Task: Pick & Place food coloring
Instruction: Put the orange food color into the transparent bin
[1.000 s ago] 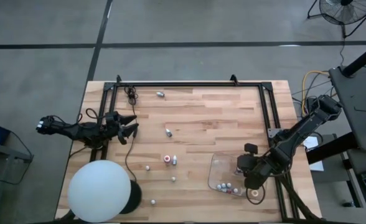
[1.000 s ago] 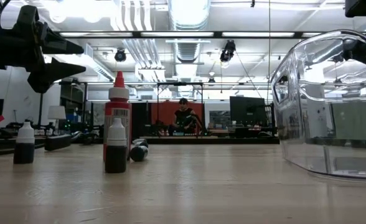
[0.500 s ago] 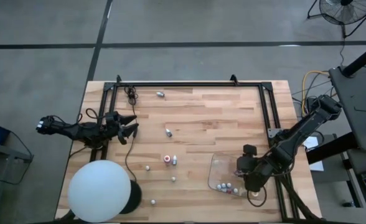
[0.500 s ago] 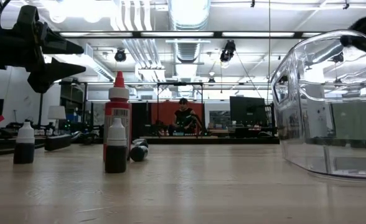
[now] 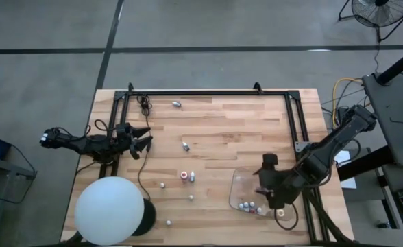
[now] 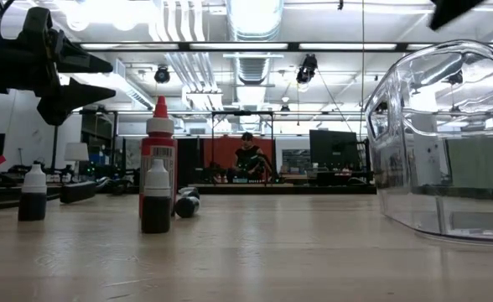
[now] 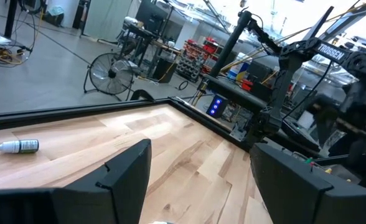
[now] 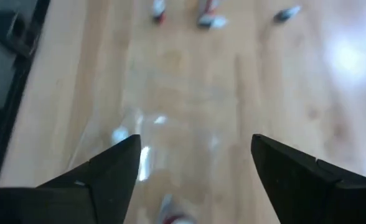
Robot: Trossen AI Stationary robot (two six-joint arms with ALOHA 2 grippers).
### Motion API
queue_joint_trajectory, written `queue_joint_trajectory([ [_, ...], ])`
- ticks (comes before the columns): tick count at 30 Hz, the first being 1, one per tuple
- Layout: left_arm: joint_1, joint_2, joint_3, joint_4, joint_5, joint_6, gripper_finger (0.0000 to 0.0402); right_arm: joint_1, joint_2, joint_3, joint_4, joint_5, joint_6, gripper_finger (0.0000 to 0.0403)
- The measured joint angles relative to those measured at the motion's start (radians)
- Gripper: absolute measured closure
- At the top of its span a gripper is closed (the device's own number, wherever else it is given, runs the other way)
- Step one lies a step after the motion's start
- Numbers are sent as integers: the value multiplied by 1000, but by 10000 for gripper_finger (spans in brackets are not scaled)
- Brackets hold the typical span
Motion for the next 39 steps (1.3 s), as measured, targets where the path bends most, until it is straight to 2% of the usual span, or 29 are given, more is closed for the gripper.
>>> queue_joint_trajectory([
  [3,0,0,0,0,0,0,157,-33,0,32,10,53,-28,93],
  [9,0,0,0,0,0,0,157,-123,7,61,160,55,-148,74],
  [12,0,0,0,0,0,0,157,-174,17,57,239,18,-175,67],
  [16,0,0,0,0,0,0,157,-244,50,62,253,-47,-199,60],
  [28,0,0,0,-1,0,0,157,-381,245,208,252,-178,-253,58],
  [39,0,0,0,-1,0,0,157,-483,490,458,241,-227,-262,58],
])
